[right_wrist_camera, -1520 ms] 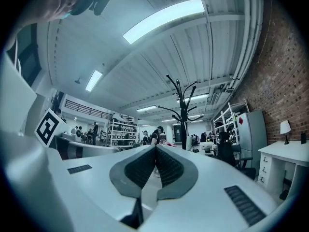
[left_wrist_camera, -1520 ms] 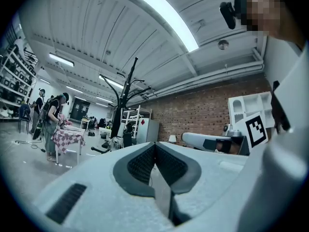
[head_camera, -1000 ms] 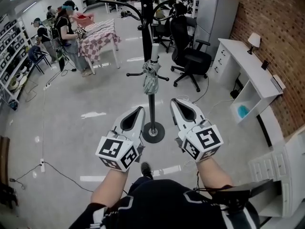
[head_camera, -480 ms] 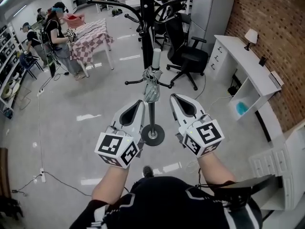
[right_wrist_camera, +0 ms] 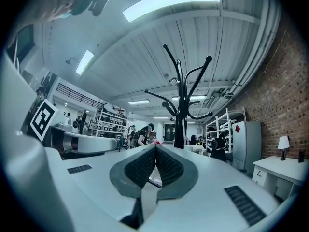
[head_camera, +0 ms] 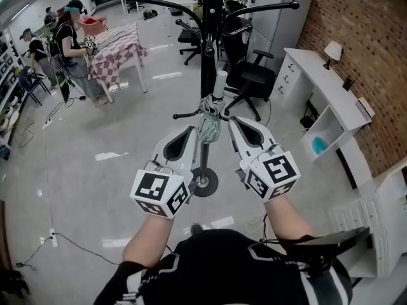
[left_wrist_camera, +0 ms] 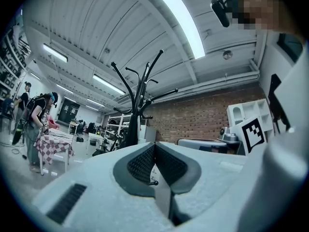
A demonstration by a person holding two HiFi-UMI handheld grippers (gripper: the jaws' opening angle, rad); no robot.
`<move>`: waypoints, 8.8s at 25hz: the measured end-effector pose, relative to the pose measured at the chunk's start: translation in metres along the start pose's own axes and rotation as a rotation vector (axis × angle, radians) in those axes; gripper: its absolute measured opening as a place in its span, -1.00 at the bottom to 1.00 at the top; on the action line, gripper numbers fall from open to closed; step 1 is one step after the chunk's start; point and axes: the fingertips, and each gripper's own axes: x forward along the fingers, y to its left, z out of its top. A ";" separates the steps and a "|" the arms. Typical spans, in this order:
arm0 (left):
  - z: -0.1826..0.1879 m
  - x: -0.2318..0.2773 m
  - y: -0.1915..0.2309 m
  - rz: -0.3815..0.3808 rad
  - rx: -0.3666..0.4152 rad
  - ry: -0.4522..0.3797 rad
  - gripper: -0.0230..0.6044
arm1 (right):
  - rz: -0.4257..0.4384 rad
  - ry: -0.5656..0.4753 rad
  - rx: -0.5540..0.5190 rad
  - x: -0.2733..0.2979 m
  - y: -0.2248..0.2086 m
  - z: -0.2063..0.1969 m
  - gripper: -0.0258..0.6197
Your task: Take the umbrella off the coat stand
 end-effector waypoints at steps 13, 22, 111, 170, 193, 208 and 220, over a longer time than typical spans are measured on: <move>0.003 0.023 0.030 0.005 0.048 0.010 -0.90 | -0.077 -0.043 0.014 0.050 -0.032 0.004 -0.91; 0.006 0.053 0.030 0.065 0.070 0.015 -0.90 | -0.038 -0.057 0.027 0.083 -0.067 0.009 -0.91; 0.018 0.092 0.040 0.207 0.138 0.000 -0.90 | 0.144 -0.180 0.047 0.160 -0.126 0.068 -0.89; 0.089 0.082 -0.049 -0.166 0.137 -0.070 -0.90 | -0.222 -0.282 -0.030 0.031 -0.166 0.197 -0.89; 0.064 0.111 -0.144 -0.094 0.188 -0.030 -0.90 | -0.068 -0.362 0.017 -0.043 -0.178 0.201 -0.89; 0.030 0.076 -0.161 0.043 0.140 -0.064 -0.90 | 0.047 -0.307 0.058 -0.087 -0.166 0.141 -0.89; 0.001 0.045 -0.181 0.100 0.188 -0.027 -0.90 | 0.151 -0.303 0.092 -0.108 -0.150 0.107 -0.89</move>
